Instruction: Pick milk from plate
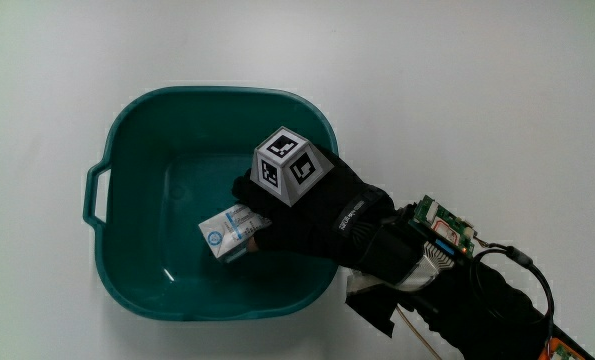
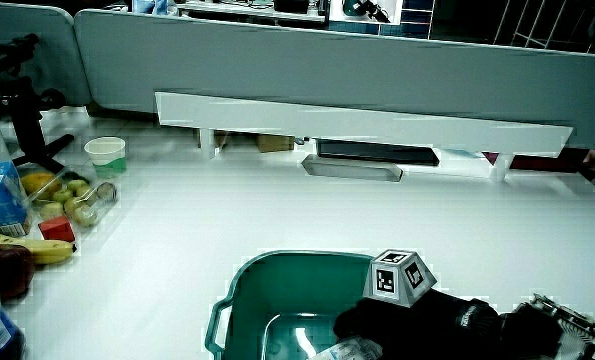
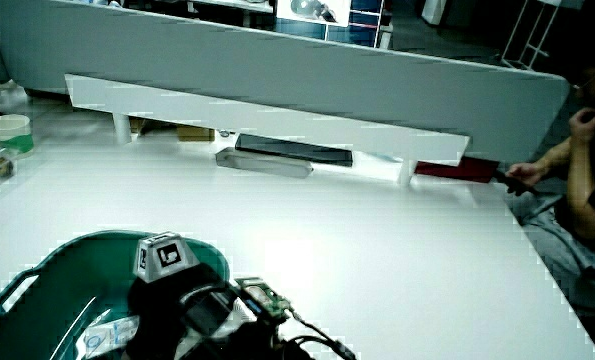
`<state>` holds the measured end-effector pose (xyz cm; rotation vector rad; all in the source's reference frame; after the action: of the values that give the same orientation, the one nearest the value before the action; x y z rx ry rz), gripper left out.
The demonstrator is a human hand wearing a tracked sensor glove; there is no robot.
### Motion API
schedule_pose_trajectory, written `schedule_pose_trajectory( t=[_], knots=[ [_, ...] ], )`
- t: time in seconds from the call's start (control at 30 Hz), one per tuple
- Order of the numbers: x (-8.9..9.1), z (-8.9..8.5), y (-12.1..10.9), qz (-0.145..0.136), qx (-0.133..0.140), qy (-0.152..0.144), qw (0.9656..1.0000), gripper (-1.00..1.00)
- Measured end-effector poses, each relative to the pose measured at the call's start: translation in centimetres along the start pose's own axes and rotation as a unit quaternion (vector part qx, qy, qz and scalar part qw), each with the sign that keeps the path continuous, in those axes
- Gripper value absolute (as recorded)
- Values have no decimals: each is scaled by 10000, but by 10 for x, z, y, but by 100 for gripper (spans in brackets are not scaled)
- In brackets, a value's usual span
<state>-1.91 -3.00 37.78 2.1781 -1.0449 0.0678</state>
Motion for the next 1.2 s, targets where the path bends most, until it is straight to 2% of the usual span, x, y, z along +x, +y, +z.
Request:
schedule_pose_trajectory(
  t=[0.2,0.53,0.8,0.87,1.0,1.1,1.17,1.2],
  knots=[
    [-7,4,-5,90,108,-35,9999,100],
    [-13,22,-25,291,389,-10,9988,100],
    [-8,35,-41,207,684,-44,9974,100],
    [-5,38,-46,244,693,73,9973,100],
    [-2,44,-57,185,825,30,9964,100],
    [2,48,-64,170,875,79,9960,100],
    [4,51,-70,93,1004,89,9949,100],
    [4,53,-73,150,975,173,9950,100]
  ],
)
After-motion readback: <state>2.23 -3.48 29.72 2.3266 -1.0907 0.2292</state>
